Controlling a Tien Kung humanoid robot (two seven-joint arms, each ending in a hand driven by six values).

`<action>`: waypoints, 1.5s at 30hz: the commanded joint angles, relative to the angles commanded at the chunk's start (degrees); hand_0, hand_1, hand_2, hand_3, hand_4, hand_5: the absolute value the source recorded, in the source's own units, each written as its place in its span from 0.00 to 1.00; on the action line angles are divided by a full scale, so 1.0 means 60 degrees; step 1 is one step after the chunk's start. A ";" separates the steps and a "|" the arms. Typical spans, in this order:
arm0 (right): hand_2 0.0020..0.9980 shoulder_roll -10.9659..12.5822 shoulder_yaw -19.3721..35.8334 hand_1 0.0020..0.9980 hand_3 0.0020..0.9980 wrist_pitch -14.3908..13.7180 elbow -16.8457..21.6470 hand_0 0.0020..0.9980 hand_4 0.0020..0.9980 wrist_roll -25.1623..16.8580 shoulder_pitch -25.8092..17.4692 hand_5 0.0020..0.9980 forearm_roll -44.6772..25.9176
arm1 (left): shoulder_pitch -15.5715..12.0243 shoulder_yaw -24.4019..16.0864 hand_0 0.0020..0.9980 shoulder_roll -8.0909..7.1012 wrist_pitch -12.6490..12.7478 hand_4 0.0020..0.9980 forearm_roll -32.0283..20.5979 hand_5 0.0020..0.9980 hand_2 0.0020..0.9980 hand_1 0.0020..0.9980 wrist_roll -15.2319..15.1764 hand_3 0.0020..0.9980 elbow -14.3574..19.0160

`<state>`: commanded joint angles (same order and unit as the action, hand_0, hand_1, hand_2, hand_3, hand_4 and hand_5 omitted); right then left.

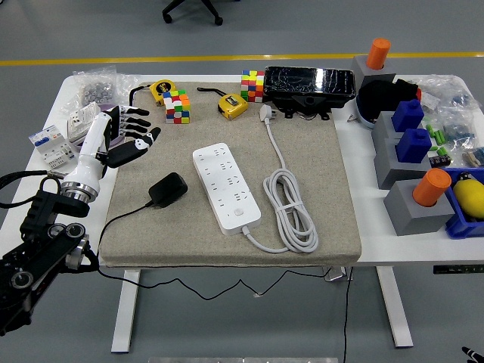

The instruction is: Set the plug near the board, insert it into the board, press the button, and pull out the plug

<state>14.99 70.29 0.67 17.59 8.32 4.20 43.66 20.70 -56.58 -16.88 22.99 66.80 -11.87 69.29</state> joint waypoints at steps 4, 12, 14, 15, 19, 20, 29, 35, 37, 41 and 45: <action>0.61 0.0010 -0.0030 0.63 0.54 0.0000 -0.0021 0.58 0.88 0.0001 0.0020 0.41 0.0006 | 0.0030 -0.0007 0.44 -0.0021 -0.0012 0.79 -0.0005 0.19 0.52 0.51 0.0011 0.57 0.0051; 0.61 0.0080 -0.0172 0.63 0.54 0.0013 -0.0035 0.57 0.88 0.0004 0.0040 0.41 -0.0051 | 0.0079 0.0066 0.44 -0.0061 -0.0036 0.79 -0.0025 0.19 0.52 0.51 0.0031 0.57 0.0152; 0.61 0.0081 -0.0194 0.63 0.54 0.0022 -0.0039 0.57 0.88 0.0013 0.0034 0.41 -0.0052 | 0.0083 0.0083 0.44 -0.0070 -0.0037 0.79 -0.0031 0.19 0.52 0.51 0.0031 0.57 0.0163; 0.61 0.0082 -0.0214 0.63 0.54 0.0029 -0.0049 0.57 0.89 0.0025 0.0026 0.41 -0.0046 | 0.0087 0.0104 0.44 -0.0073 -0.0046 0.79 -0.0028 0.19 0.52 0.51 0.0045 0.57 0.0165; 0.61 0.0100 -0.0280 0.63 0.54 0.0018 -0.0060 0.57 0.89 0.0027 0.0042 0.41 -0.0043 | 0.0159 0.0203 0.44 -0.0076 -0.0093 0.79 -0.0031 0.19 0.52 0.51 0.0077 0.57 0.0170; 0.61 0.0105 -0.0290 0.63 0.54 0.0015 -0.0060 0.57 0.89 0.0023 0.0044 0.41 -0.0046 | 0.0176 0.0232 0.44 -0.0079 -0.0100 0.79 -0.0040 0.19 0.52 0.51 0.0071 0.57 0.0172; 0.61 0.0074 -0.0398 0.63 0.54 0.0016 -0.0095 0.57 0.89 -0.0005 0.0031 0.41 -0.0072 | 0.0222 0.0388 0.44 -0.0167 -0.0164 0.79 -0.0025 0.19 0.52 0.51 0.0112 0.57 0.0192; 0.61 0.0069 -0.0499 0.63 0.54 0.0002 -0.0097 0.57 0.89 -0.0013 0.0022 0.41 -0.0090 | 0.0224 0.0467 0.44 -0.0171 -0.0212 0.79 -0.0020 0.19 0.52 0.51 0.0130 0.57 0.0250; 0.61 0.0077 -0.0515 0.63 0.54 0.0000 -0.0102 0.57 0.89 -0.0016 0.0035 0.41 -0.0088 | 0.0230 0.0500 0.44 -0.0172 -0.0242 0.79 -0.0018 0.19 0.52 0.51 0.0134 0.57 0.0253; 0.61 0.0079 -0.0579 0.63 0.54 -0.0002 -0.0107 0.57 0.89 -0.0019 0.0018 0.41 -0.0096 | 0.0206 0.0604 0.44 -0.0178 -0.0296 0.79 -0.0001 0.19 0.52 0.51 0.0161 0.57 0.0255; 0.61 0.0082 -0.0619 0.63 0.54 -0.0004 -0.0128 0.57 0.89 -0.0017 -0.0019 0.41 -0.0108 | 0.0182 0.0654 0.44 -0.0193 -0.0330 0.79 0.0019 0.19 0.52 0.51 0.0187 0.57 0.0253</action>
<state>15.48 66.57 0.64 16.82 8.21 4.09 43.01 21.79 -52.65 -18.04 21.01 66.91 -10.75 70.81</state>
